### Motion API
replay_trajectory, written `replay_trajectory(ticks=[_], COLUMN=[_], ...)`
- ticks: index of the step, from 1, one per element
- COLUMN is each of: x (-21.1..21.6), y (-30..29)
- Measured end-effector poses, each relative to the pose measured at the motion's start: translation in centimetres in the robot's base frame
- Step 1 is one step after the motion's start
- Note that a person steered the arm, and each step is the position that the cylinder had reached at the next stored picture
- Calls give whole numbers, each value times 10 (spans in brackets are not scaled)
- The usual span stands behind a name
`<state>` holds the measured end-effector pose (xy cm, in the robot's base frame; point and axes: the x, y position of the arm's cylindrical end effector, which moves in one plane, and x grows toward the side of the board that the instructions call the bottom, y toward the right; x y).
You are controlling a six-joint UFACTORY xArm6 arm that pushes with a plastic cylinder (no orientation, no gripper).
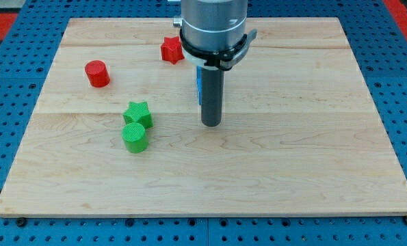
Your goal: Move the green circle to the bottom center
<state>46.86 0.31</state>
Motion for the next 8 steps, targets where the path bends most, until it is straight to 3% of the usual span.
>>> replay_trajectory(ticks=[4, 8], x=[-52, 40], y=[-128, -137])
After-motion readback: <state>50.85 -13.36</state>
